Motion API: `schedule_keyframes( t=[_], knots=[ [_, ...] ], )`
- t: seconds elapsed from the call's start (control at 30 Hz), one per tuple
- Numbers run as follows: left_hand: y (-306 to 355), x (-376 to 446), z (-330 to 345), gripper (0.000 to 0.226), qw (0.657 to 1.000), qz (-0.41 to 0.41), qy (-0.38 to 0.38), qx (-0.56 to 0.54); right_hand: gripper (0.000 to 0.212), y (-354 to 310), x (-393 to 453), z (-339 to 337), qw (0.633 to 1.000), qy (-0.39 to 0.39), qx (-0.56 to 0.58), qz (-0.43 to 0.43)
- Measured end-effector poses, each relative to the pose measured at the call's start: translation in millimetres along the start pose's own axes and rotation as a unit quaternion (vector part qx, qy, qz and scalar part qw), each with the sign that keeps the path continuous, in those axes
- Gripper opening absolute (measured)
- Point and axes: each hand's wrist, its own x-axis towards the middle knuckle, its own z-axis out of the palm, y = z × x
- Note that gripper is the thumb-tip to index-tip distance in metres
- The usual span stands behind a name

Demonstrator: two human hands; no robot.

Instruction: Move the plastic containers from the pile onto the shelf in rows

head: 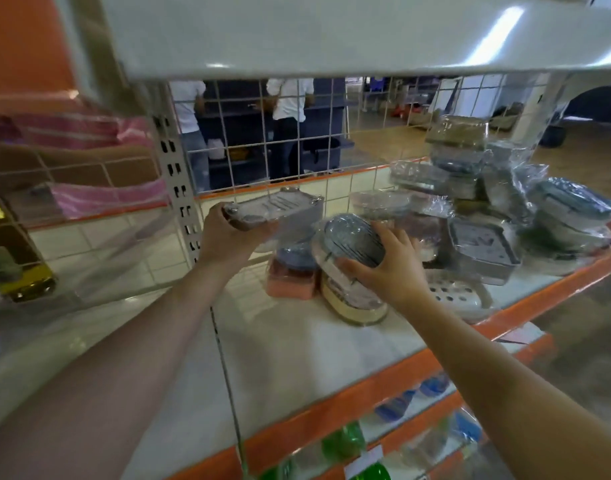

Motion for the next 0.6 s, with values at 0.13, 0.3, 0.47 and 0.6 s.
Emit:
schedule_keyframes(
  t=[0.13, 0.3, 0.47, 0.6],
  knots=[
    [-4, -20, -38, 0.031, 0.999, 0.010, 0.035, 0.021, 0.092, -22, -12, 15, 0.999, -0.027, 0.015, -0.041],
    [-12, -45, -82, 0.027, 0.995, -0.004, 0.091, 0.035, 0.090, -59, -31, 39, 0.994, -0.059, 0.041, -0.080],
    [-29, -80, -138, 0.042, 0.986, -0.007, 0.154, 0.066, 0.090, -101, -50, 73, 0.990, -0.084, 0.019, -0.112],
    [-41, -102, -197, 0.057, 0.975, -0.011, 0.205, 0.090, 0.086, -143, -73, 98, 0.984, -0.111, 0.016, -0.140]
  ],
)
